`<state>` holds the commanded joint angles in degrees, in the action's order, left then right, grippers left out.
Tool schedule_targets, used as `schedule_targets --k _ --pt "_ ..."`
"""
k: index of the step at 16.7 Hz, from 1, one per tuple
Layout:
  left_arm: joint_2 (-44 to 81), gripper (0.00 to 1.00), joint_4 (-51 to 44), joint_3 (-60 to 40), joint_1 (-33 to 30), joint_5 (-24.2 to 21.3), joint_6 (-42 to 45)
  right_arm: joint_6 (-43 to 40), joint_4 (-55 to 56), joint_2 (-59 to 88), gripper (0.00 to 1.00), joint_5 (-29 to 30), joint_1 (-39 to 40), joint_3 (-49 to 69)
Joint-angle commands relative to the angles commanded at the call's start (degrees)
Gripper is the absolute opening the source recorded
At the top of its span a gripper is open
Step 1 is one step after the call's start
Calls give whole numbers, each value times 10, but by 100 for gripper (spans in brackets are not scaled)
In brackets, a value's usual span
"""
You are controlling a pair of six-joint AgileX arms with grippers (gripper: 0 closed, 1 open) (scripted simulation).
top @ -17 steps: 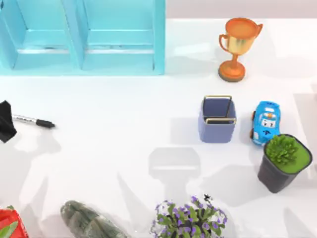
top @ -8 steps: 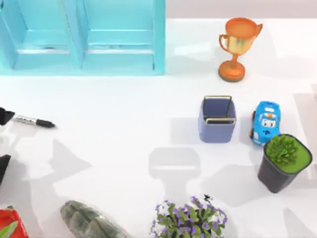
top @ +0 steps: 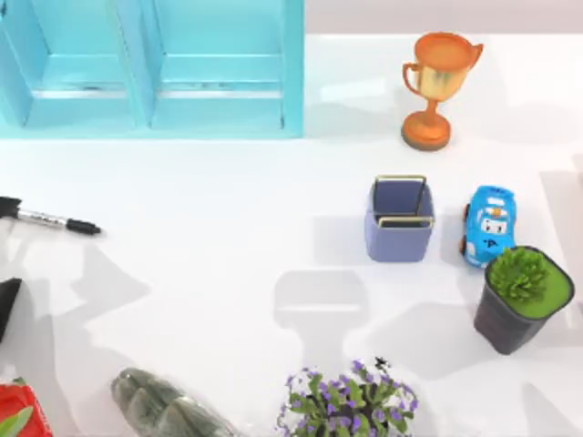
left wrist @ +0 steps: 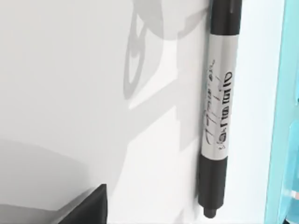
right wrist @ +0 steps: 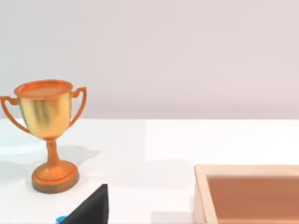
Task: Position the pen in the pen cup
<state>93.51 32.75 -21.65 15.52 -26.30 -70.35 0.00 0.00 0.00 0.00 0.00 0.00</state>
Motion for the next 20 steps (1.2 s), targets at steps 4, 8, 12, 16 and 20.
schedule_targets --k 4,8,12,16,20 --pt "43 100 25 -28 -14 11 -12 0 0 0 100 0 0 0" --pt "170 100 86 -97 -49 37 -34 0 0 0 100 0 0 0" --pt "261 100 132 -150 -79 60 -53 0 0 0 100 0 0 0" --pt "270 100 137 -157 -83 63 -56 0 0 0 100 0 0 0" --pt "270 77 137 -157 -83 63 -56 0 0 0 100 0 0 0"
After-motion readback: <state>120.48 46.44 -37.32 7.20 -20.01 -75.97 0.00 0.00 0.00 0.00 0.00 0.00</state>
